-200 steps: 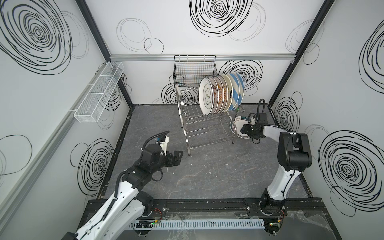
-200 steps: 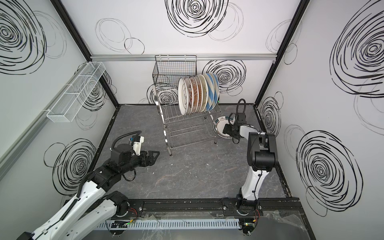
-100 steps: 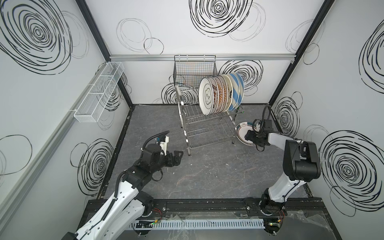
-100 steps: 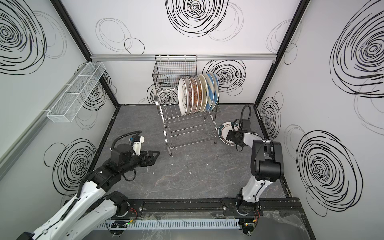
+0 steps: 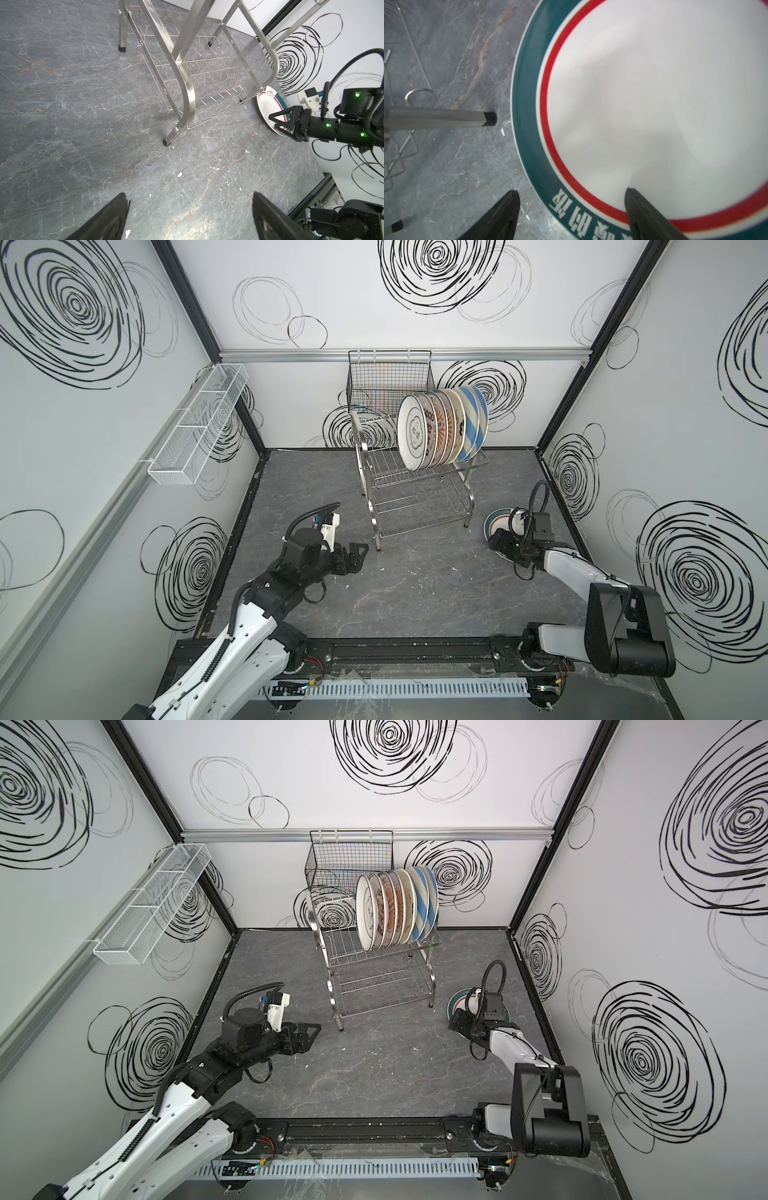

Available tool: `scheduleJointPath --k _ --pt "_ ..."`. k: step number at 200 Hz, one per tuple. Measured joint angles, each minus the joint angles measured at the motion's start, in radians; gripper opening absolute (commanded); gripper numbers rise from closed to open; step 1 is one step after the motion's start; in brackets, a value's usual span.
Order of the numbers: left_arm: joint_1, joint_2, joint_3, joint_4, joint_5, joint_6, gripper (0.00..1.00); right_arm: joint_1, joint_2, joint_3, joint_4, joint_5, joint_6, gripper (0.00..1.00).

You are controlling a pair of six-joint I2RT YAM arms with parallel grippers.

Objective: Load the plates into the dish rack

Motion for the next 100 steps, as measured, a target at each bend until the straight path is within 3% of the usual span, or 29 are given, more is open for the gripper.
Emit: scheduleJointPath --k 100 --pt "-0.078 -0.034 0.000 -0.011 -0.031 -0.023 0.96 0.249 -0.117 -0.119 0.091 -0.075 0.108 0.85"
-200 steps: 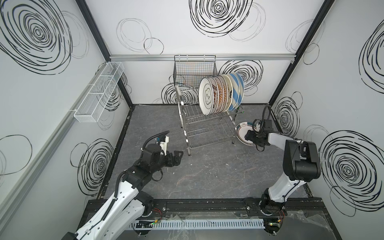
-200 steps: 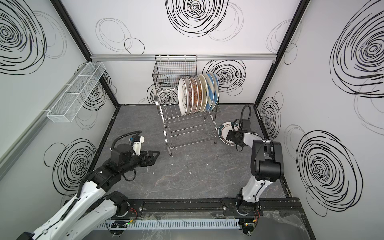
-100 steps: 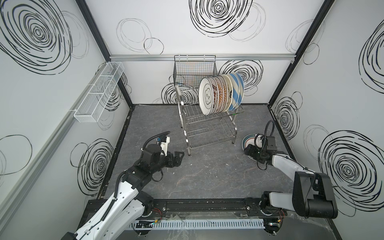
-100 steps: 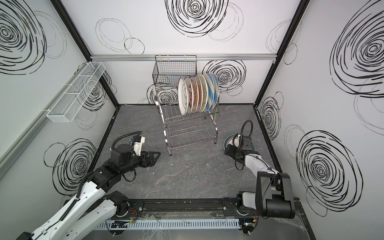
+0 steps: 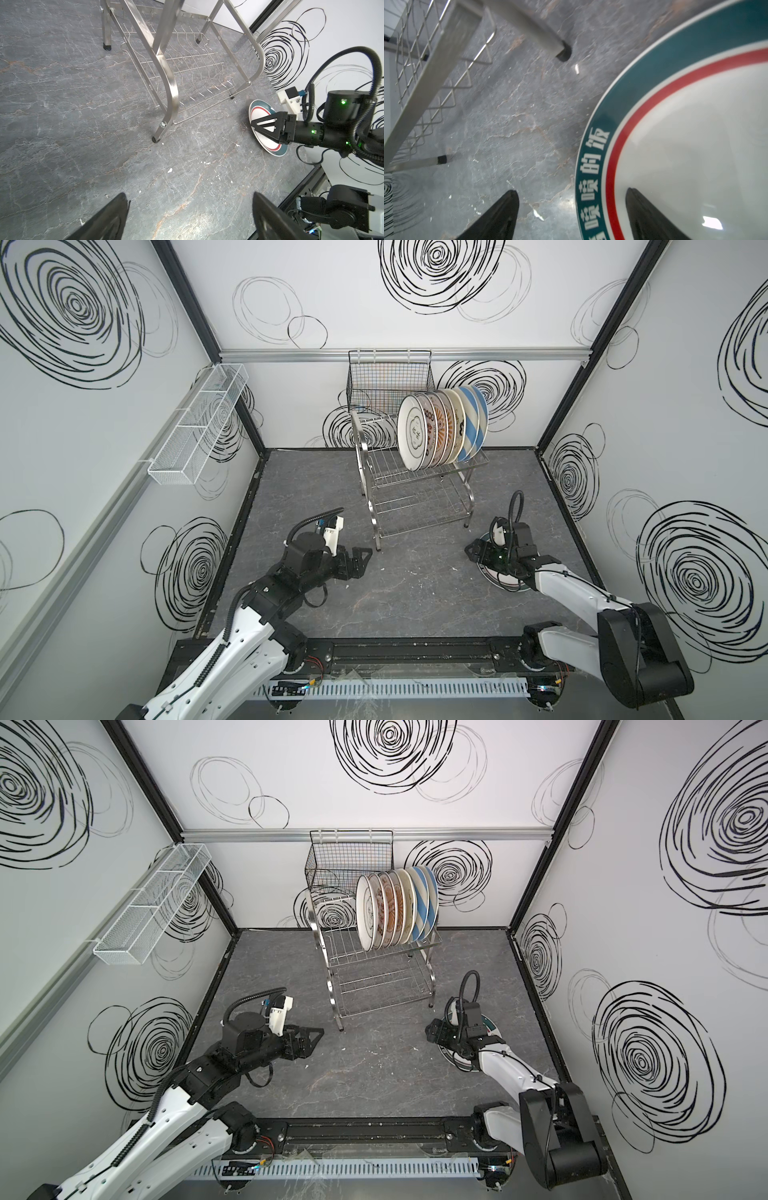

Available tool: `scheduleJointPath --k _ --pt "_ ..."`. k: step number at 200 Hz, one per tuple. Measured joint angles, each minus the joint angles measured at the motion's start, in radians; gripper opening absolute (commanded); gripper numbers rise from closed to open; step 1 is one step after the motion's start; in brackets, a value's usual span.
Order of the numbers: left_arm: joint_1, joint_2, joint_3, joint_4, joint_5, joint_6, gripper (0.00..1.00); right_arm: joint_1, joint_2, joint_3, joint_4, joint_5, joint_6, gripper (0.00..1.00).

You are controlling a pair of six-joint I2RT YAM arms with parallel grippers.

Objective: Load the plates into the dish rack

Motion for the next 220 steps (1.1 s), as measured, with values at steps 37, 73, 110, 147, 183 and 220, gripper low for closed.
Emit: scheduleJointPath --k 37,73,110,147,183,220 --pt "-0.012 0.007 0.000 0.003 -0.003 -0.019 0.96 0.066 -0.079 -0.055 0.005 -0.034 0.053 0.85" --pt "-0.047 0.008 -0.043 0.041 0.001 -0.067 0.96 0.178 -0.122 -0.108 0.076 -0.043 0.129 0.85" --pt "-0.108 0.019 -0.086 0.050 -0.020 -0.113 0.96 0.380 -0.091 -0.150 0.233 -0.037 0.252 0.85" --pt "-0.153 0.018 -0.122 0.084 -0.043 -0.153 0.96 0.553 0.033 -0.131 0.393 -0.029 0.346 0.84" --pt "-0.190 0.016 -0.167 0.122 -0.077 -0.187 0.96 0.665 0.220 -0.045 0.533 -0.036 0.408 0.81" --pt "-0.220 0.014 -0.247 0.186 -0.111 -0.209 0.96 0.741 0.359 0.060 0.581 -0.076 0.443 0.80"
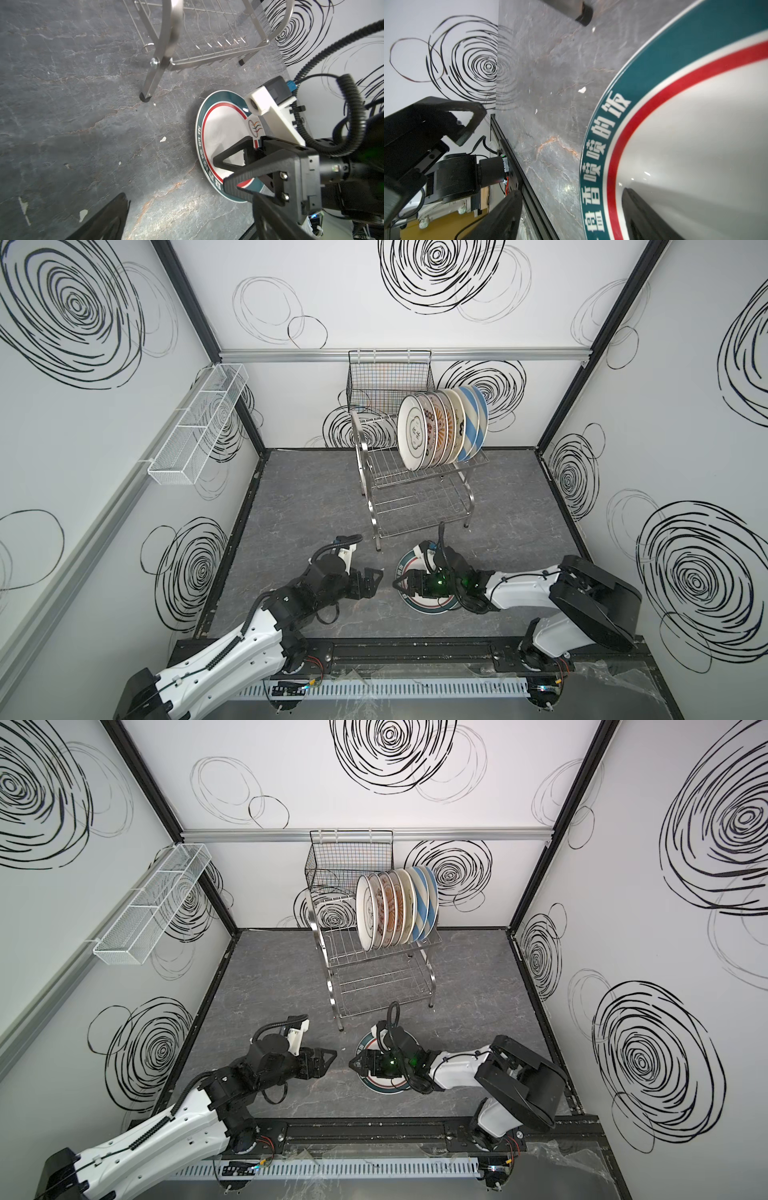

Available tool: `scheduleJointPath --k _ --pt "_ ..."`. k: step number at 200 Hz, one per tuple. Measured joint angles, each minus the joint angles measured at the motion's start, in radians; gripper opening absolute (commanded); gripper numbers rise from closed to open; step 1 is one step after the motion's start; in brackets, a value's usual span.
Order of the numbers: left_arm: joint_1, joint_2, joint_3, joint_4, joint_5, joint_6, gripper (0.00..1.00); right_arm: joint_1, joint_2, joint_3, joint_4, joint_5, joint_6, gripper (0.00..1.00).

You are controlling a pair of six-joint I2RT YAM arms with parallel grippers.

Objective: Load the plates into the dish rack

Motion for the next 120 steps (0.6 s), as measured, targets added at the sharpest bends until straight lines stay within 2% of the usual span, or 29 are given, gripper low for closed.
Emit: scheduleJointPath --k 27,68,120 --pt "-0.029 0.001 -0.042 0.051 -0.030 -0.012 0.96 0.024 -0.101 0.053 -0.235 0.099 -0.019 0.81" --pt "-0.043 0.043 -0.075 0.132 -0.069 -0.008 0.96 -0.007 -0.426 0.062 -0.632 0.319 -0.031 0.80" --pt "-0.060 0.136 -0.116 0.277 -0.068 -0.005 0.96 -0.069 -0.740 -0.125 -0.816 0.418 0.014 0.75"
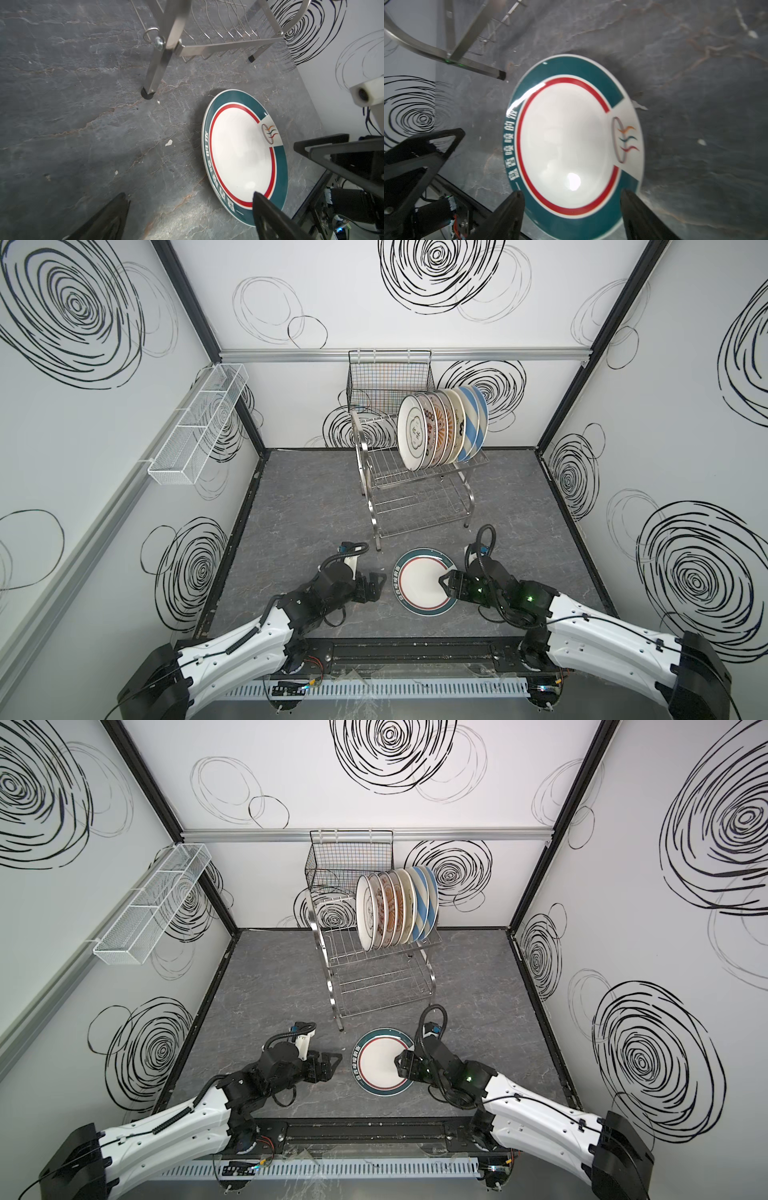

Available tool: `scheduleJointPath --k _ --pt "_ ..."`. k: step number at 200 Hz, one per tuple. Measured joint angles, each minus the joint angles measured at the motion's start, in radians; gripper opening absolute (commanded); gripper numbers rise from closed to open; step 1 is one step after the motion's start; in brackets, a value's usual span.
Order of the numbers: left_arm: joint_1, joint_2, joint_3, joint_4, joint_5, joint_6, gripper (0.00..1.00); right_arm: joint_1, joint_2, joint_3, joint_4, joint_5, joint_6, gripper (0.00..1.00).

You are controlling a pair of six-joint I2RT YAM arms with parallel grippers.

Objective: Load the plates into the dish rack

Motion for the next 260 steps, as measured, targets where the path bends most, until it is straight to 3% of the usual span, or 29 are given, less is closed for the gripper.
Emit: scheduleJointPath --k 32,93,152,221,260 --pt "-0.023 0.071 -0.008 0.079 0.000 0.000 0.96 -0.068 -0.106 -0.092 -0.013 -0.011 0.014 0.71" --pt "-0.053 0.165 -0.015 0.182 0.000 -0.001 0.96 -0.162 -0.142 -0.234 0.190 -0.127 0.005 0.65" --pt "-0.058 0.231 -0.015 0.226 0.004 0.000 0.96 -0.190 -0.032 -0.238 0.317 -0.179 -0.023 0.63" --pt "-0.062 0.317 -0.011 0.255 0.035 0.021 0.96 -0.225 0.071 -0.249 0.432 -0.210 -0.051 0.44" --pt "-0.071 0.366 0.000 0.291 0.054 0.031 0.96 -0.238 0.102 -0.266 0.498 -0.221 -0.053 0.39"
